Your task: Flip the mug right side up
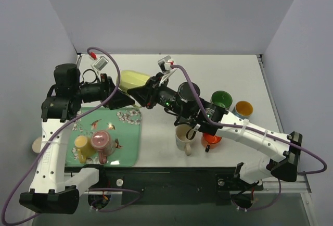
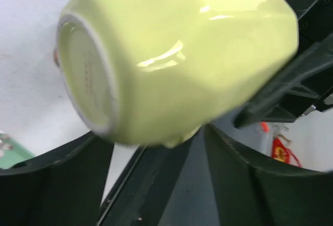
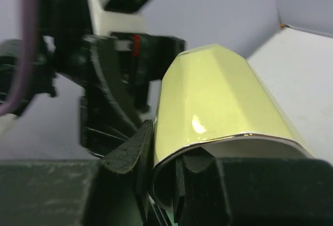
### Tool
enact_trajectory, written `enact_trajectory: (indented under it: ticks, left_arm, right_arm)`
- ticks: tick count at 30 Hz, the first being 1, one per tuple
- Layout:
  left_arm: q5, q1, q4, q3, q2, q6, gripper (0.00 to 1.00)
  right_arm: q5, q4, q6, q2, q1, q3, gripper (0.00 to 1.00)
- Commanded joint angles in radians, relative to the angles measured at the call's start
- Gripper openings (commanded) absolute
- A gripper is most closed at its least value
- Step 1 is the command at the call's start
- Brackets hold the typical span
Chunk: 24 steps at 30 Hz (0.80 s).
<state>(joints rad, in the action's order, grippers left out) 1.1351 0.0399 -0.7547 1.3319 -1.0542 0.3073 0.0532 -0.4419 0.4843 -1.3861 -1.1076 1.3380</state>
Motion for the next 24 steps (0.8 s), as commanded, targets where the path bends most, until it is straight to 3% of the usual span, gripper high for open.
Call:
enact_trajectory:
  ticks: [1,3,7,10,12,19,24]
  left_arm:
    - [-0.332,0.017,-0.253,0.111,-0.019,-0.380,0.86]
    - [-0.508,0.015,-0.271,0.099,-0.018,-0.425,0.86]
    - [-0.642,0.012,-0.249,0.046,0.022,-0.491,0.88]
    - [-0.733,0.014,-0.227,0.018,0.040,-0.513,0.89]
    - [-0.802,0.012,-0.221,-0.002,0.034,-0.522,0.90]
    - [-0.982,0.011,-0.187,-0.080,0.003,-0.550,0.91]
    - [-1.029,0.006,-0.193,-0.103,-0.001,-0.565,0.92]
  right_arm:
    - [-0.244,0.274,-0.152,0.074,0.032,0.107,0.00]
    - [-0.350,0.489,-0.228,0.110,0.037,0.133,0.00]
    - [-0.490,0.851,-0.266,0.191,0.077,0.151,0.00]
    - [-0.578,1.186,-0.178,0.234,0.173,0.168,0.00]
    - [-0.596,1.322,-0.124,0.274,0.271,0.121,0.00]
    - [-0.402,1.402,-0.030,0.400,0.569,-0.213,0.00]
    - [-0.319,1.369,0.002,0.449,0.635,-0.376,0.00]
